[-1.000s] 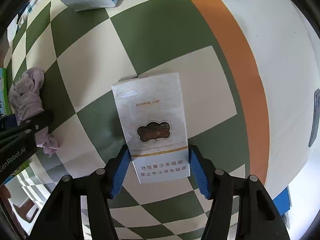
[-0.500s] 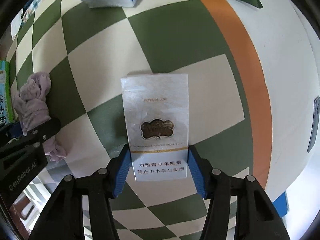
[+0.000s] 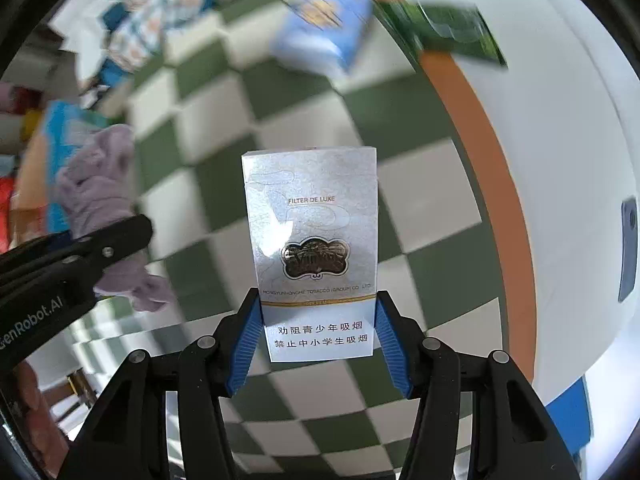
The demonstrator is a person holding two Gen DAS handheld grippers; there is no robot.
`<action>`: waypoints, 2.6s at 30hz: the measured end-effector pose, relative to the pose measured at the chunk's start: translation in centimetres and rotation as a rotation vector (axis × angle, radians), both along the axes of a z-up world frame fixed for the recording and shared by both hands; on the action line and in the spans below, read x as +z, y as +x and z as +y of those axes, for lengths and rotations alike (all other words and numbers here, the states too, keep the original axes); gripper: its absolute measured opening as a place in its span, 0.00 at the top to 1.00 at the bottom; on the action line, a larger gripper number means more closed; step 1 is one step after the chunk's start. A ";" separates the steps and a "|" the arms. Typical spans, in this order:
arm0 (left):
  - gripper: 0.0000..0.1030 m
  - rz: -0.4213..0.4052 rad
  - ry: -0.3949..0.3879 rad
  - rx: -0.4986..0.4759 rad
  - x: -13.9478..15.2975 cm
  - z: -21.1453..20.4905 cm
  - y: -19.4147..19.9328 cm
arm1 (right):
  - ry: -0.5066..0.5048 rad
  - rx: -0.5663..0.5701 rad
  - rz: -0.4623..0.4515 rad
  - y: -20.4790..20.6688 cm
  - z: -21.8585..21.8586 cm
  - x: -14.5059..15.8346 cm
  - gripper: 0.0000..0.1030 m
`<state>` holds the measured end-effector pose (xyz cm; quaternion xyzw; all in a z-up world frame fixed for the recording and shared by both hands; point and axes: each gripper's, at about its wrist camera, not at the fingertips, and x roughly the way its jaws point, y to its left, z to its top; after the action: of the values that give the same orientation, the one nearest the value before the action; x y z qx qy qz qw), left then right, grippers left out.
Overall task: Organize soft objects
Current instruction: 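Carry the cloth and pack into the box and open both tools, then move both tools away from the box toward the blue tissue pack and green bag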
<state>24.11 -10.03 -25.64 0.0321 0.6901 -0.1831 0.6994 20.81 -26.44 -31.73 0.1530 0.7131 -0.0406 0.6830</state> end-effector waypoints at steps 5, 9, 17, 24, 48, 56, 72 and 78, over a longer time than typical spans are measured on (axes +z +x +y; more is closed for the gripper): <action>0.63 -0.087 -0.074 0.070 7.1 6.4 -0.3 | 0.086 0.079 -0.118 -0.7 4.7 6.2 0.44; 0.63 -0.147 -0.026 0.133 9.7 13.4 -0.1 | 0.171 0.171 -0.180 0.4 12.3 9.3 0.44; 0.63 -0.046 0.128 0.337 4.6 28.8 0.9 | 0.315 0.351 -0.148 3.9 29.2 7.9 0.44; 0.62 0.114 0.135 0.450 -0.8 36.1 2.5 | 0.368 0.395 -0.046 6.2 38.4 3.5 0.44; 0.05 0.082 0.169 0.493 -1.9 38.3 1.6 | 0.233 0.436 0.036 7.7 41.3 -2.8 0.14; 0.04 -0.015 0.186 0.537 -0.9 37.0 -1.6 | 0.072 0.449 -0.016 6.0 38.5 -0.8 0.00; 0.01 -0.232 0.197 0.537 4.8 33.0 -7.8 | -0.069 0.438 -0.186 1.3 33.1 5.5 0.00; 0.01 -0.301 0.177 0.543 8.4 31.6 -10.3 | -0.056 0.419 -0.278 -1.5 31.3 10.2 0.00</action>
<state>13.81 21.61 -17.19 -0.0658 0.5756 0.0778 0.8114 19.33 4.83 -21.54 -0.0131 0.6269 0.1033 0.7721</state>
